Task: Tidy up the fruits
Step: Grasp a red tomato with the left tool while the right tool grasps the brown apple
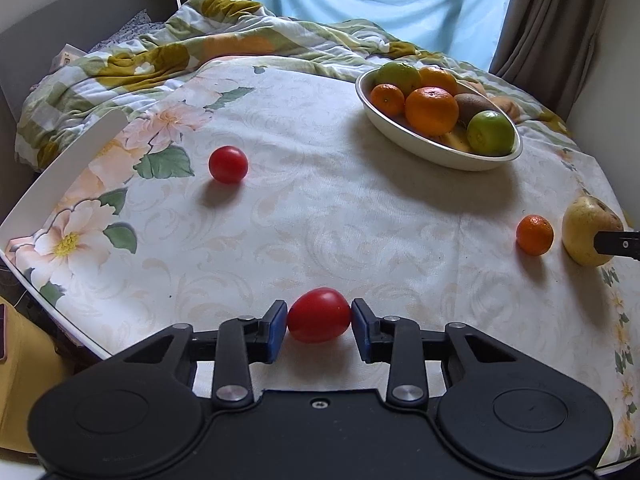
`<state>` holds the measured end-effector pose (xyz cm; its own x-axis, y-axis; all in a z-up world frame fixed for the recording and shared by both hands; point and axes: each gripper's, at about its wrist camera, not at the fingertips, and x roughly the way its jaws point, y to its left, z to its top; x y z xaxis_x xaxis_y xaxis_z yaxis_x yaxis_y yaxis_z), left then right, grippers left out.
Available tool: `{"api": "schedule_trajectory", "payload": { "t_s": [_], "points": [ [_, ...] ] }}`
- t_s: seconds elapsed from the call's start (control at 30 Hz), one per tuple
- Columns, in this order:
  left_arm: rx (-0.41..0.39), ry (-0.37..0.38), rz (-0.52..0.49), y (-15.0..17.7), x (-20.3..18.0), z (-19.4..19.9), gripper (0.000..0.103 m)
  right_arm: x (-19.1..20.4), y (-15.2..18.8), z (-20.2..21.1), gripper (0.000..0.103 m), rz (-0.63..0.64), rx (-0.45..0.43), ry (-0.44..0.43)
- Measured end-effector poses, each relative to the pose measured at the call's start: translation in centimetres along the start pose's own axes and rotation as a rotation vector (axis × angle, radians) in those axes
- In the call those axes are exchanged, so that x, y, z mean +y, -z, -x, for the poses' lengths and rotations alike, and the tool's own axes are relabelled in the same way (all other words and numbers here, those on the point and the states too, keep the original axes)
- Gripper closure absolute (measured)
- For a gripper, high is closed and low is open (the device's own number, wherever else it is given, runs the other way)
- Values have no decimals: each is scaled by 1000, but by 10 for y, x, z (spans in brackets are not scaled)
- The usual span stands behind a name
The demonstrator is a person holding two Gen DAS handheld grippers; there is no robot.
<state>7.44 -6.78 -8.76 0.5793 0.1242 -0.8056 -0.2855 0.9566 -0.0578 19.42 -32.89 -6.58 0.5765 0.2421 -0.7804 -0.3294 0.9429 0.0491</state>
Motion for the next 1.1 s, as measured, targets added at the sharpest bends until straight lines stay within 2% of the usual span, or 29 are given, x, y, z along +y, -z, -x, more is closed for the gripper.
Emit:
{"api": "schedule_trajectory", "payload": {
  "t_s": [0.4, 0.77, 0.97, 1.1],
  "points": [
    [5, 10, -11, -2, -3, -1, 64, 0, -4, -24, 0, 3, 22, 13],
    [12, 15, 30, -3, -1, 0, 64, 7, -14, -40, 0, 35, 25, -4],
    [13, 23, 41, -3, -1, 4, 64, 7, -15, -42, 12, 38, 36, 4],
    [4, 29, 36, -6, -2, 8, 64, 4, -16, -41, 12, 28, 45, -11]
  ]
}}
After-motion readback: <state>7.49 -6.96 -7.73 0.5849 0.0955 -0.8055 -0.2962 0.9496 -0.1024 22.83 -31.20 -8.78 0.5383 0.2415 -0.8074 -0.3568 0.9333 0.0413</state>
